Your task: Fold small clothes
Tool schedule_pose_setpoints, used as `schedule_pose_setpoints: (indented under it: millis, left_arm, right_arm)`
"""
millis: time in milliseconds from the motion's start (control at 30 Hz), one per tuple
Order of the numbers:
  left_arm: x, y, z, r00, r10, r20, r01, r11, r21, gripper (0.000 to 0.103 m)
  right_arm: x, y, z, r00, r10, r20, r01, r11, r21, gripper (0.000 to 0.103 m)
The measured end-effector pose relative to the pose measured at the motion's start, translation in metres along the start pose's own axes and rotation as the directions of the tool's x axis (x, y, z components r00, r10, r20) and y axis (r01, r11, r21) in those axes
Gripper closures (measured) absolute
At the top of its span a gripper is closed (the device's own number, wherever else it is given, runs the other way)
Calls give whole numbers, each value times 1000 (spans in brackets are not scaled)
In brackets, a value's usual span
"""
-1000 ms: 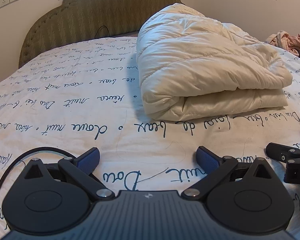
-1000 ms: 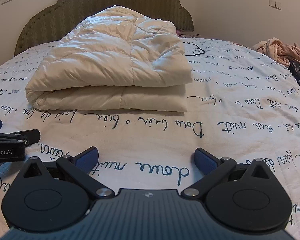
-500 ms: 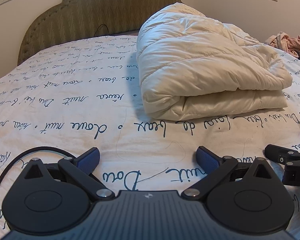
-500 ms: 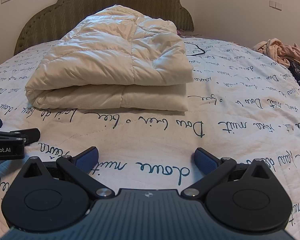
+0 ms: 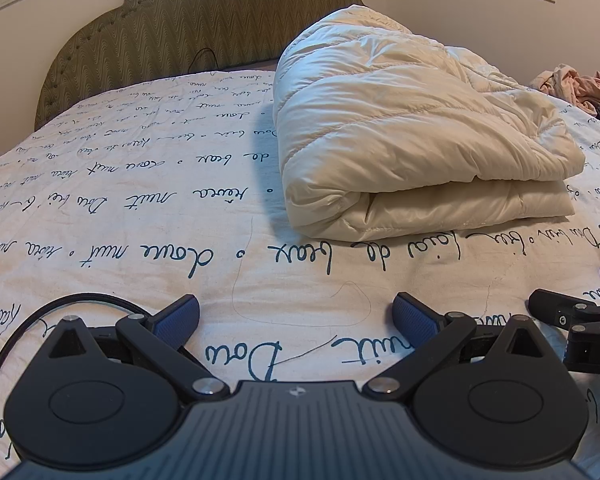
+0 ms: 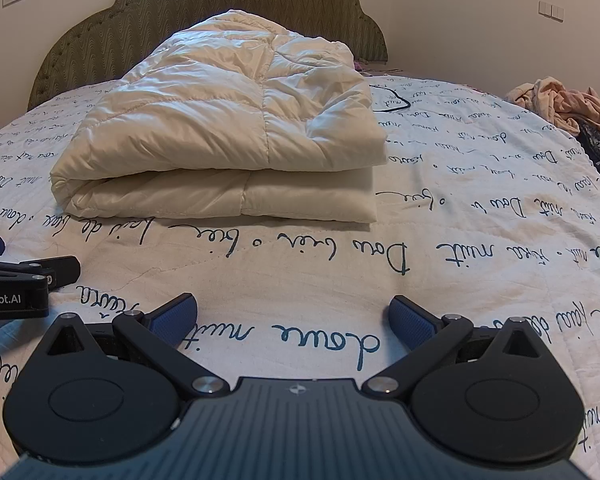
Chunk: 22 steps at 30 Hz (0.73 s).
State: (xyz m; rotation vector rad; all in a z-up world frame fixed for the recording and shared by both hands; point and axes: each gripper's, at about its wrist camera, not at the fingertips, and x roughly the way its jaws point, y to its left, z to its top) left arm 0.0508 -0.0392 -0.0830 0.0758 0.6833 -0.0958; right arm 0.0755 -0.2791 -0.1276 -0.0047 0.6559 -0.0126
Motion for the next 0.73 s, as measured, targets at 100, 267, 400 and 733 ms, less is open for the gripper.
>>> schedule_pose_setpoints:
  millis: [100,267,400,733]
  left_arm:
    - [0,0,0,1000,-1,0,1,1000,-1,0]
    - [0,0,1,1000,-4,0,4,1000,-4,0]
    - [0,1,1,1000,-6,0,6,1000,-4,0]
    - [-10,6,3,999,-29,30,29,1000,-8,0]
  right_arm:
    - [0,0,0,1000,0,0,0,1000,0,0]
    - [0,0,0,1000,0,0,0,1000,0,0]
    - [0,0,0,1000,0,1,0,1000,-1,0]
    - [-2,0,2,1000,-7,4,7,1000,-4,0]
